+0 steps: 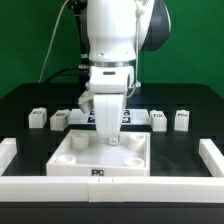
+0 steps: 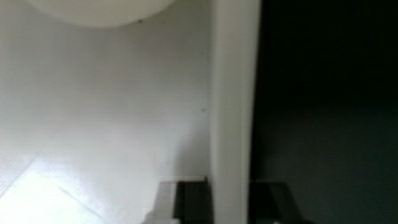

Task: Assemble one leg

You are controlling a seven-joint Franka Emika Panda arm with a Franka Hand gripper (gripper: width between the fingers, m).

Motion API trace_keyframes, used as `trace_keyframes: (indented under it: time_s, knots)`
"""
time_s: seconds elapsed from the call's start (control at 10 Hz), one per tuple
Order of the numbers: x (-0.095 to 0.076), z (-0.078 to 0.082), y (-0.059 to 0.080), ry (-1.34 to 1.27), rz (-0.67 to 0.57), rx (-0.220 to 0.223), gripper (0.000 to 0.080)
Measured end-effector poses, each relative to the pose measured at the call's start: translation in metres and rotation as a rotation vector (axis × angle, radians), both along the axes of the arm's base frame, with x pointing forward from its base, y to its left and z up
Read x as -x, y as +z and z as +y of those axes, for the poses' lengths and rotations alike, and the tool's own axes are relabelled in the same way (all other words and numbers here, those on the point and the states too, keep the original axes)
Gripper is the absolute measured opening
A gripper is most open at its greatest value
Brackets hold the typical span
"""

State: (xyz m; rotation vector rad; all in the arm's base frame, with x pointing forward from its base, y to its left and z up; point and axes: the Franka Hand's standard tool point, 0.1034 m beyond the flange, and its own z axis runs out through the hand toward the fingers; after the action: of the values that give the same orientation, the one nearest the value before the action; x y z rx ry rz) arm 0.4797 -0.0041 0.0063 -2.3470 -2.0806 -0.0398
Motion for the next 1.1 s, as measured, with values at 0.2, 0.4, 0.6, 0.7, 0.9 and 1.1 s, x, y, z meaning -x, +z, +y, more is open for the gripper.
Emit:
trace_keyframes:
  time_s: [0.2, 0.4, 0.6, 0.7, 0.9, 1.1]
  knots:
    - [0.000, 0.004, 0.000, 0.002, 0.001, 0.000, 0.0058]
    - [0.000, 0.004, 0.000, 0.020, 0.006, 0.003, 0.0058]
    - [-0.005, 0.015, 0.000, 0.067, 0.013, 0.004, 0.0058]
    - [-0.008, 0.024, 0.000, 0.082, 0.019, 0.000, 0.0058]
    - [-0.018, 0.046, 0.001, 0.106, 0.020, -0.013, 0.0058]
    - [-0.022, 0.066, 0.001, 0.116, 0.033, -0.017, 0.0058]
